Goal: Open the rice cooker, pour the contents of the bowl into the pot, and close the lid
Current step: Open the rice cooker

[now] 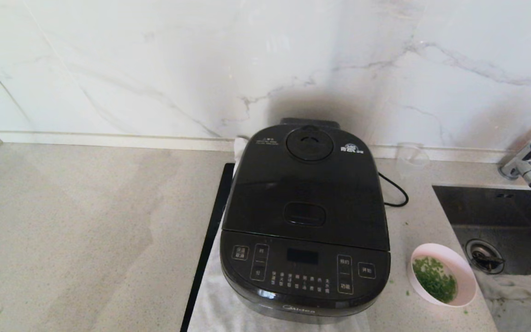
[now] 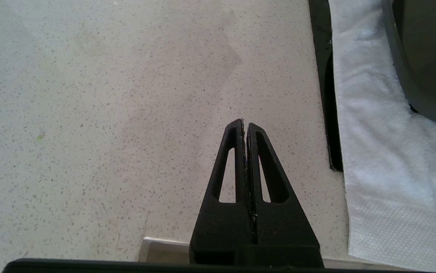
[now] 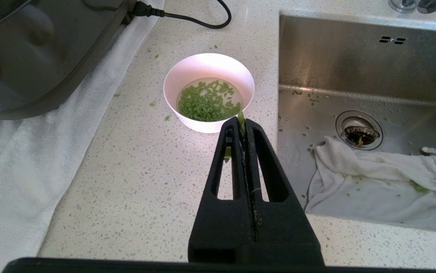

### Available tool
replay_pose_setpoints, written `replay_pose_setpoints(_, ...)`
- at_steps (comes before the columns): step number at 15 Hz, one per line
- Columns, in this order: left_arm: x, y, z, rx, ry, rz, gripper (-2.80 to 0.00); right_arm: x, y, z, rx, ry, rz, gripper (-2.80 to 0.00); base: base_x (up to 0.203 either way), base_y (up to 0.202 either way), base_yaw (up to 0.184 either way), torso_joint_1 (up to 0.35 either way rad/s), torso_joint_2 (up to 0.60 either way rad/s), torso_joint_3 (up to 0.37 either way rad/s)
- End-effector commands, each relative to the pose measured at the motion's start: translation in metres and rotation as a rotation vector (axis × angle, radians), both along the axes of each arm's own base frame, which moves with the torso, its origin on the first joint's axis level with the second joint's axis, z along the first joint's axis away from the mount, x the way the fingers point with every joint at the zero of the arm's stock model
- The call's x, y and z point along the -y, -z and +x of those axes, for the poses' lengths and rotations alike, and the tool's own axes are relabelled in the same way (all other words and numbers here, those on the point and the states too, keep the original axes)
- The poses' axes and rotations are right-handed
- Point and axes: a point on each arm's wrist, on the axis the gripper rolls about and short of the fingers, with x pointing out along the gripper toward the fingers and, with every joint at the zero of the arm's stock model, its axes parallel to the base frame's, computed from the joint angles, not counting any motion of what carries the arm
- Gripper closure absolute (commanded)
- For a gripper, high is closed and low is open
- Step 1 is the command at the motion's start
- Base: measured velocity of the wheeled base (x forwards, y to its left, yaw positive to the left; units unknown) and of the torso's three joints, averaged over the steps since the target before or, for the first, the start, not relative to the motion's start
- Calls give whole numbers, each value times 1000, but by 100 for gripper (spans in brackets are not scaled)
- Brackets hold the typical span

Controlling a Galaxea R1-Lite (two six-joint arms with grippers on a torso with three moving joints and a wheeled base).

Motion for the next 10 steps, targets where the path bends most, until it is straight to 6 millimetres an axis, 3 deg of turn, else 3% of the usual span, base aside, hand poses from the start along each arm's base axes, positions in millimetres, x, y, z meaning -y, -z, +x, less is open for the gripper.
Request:
replay_pose_setpoints(1,0,0,0,1,0,-1,0,0,0,0,1,0,-1,0,0,0,0,0,0,0)
replay_pose_setpoints(10,0,-6,-1,7,2,22,0,0,0,0,1,1,-1,0,0,0,0,0,0,0)
